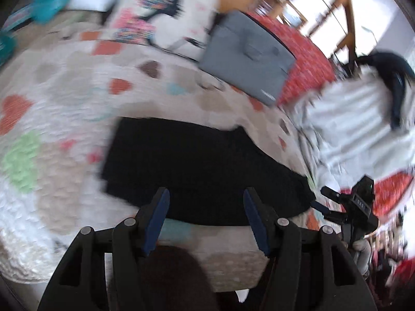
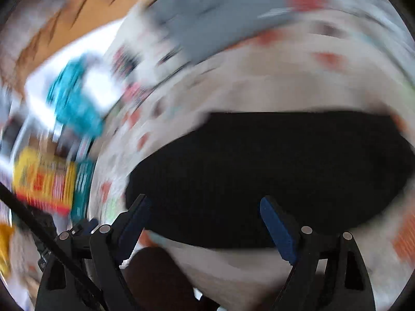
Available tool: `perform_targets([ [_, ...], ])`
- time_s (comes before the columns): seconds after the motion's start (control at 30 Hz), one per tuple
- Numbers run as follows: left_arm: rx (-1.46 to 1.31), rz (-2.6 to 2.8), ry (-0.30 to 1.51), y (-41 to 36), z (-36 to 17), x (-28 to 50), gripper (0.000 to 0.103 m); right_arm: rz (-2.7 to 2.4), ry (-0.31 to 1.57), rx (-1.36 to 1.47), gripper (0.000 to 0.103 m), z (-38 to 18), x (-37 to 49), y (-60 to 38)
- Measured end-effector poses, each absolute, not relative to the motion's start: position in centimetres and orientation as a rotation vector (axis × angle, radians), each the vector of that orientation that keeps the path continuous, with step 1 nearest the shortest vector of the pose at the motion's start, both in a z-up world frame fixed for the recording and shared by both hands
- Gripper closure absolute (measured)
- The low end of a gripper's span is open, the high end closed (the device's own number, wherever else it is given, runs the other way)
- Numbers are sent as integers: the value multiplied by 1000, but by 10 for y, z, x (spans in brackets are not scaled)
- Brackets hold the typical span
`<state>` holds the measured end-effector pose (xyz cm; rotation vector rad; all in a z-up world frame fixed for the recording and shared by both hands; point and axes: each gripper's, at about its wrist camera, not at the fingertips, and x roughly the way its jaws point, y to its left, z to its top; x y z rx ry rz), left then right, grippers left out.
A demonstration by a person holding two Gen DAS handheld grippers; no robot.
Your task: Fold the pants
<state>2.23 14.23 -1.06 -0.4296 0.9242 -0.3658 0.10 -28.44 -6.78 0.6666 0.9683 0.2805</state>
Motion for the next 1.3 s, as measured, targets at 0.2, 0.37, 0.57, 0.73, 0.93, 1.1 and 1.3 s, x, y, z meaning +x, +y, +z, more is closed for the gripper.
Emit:
perform_targets([
  [0.2,-221,-534,973,27,4,53,45,138,885,866,11,-99,-61,-409],
  [0.37,-54,-674,1045,-84,3,85,45,159,864,917,11,-120,-60,-430],
  [0.57,48,-772,1150,-188,-22,131,45,203,878,871,11,-131,-37,-410],
  [0.73,200,-866,1168,-264,-44,153,45,188,876,763,11,-134,-19,-397],
  [0.93,290,-939,1195,-322,-72,178,45,163,836,688,11,-137,-6,-389],
  [1.1,356,-976,1228,-349,-96,186,45,154,812,655,11,-138,4,-386],
  [1.3,423,-985,1252,-363,-105,182,66,129,810,616,17,-137,14,-381],
])
